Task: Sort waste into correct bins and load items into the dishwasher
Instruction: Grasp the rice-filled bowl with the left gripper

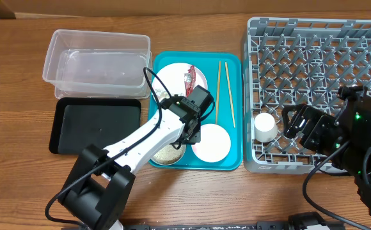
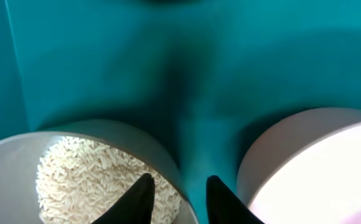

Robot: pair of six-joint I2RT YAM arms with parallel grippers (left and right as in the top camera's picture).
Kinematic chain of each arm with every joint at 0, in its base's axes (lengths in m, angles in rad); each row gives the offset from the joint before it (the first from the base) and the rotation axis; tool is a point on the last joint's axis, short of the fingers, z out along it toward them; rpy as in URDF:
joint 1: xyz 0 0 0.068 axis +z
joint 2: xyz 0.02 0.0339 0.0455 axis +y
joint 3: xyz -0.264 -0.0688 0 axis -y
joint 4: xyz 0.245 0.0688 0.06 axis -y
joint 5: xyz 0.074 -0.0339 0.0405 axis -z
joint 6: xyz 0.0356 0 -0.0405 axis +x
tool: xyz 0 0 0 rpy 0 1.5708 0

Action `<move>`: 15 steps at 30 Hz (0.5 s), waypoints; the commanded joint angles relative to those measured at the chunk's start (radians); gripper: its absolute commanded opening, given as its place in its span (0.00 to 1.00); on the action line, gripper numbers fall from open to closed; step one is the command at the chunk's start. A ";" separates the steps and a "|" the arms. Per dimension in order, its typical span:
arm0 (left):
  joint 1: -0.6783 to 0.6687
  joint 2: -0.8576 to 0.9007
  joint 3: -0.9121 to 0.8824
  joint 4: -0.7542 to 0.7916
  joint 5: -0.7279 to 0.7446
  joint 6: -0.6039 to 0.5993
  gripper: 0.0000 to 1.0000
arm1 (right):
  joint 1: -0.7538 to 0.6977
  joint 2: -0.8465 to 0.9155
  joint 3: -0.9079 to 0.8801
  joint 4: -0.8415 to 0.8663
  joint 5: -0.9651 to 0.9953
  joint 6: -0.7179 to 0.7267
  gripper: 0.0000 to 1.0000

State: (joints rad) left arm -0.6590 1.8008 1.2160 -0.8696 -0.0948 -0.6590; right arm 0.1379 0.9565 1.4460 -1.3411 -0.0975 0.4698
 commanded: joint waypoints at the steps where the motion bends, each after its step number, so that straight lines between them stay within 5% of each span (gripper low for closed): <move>1: 0.006 -0.022 -0.051 0.027 -0.020 -0.029 0.23 | -0.003 -0.003 0.012 0.000 -0.001 -0.006 1.00; 7: 0.006 -0.022 -0.069 0.032 -0.012 -0.029 0.17 | -0.003 -0.003 0.012 0.000 -0.001 -0.005 1.00; 11: 0.004 -0.022 -0.092 0.039 -0.021 -0.029 0.24 | -0.003 -0.003 0.012 0.000 -0.001 -0.005 1.00; 15: 0.004 -0.022 -0.110 0.045 -0.019 -0.026 0.04 | -0.003 -0.003 0.012 0.000 -0.001 -0.006 1.00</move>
State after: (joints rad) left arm -0.6594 1.8000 1.1286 -0.8211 -0.0948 -0.6796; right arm 0.1379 0.9565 1.4460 -1.3441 -0.0971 0.4698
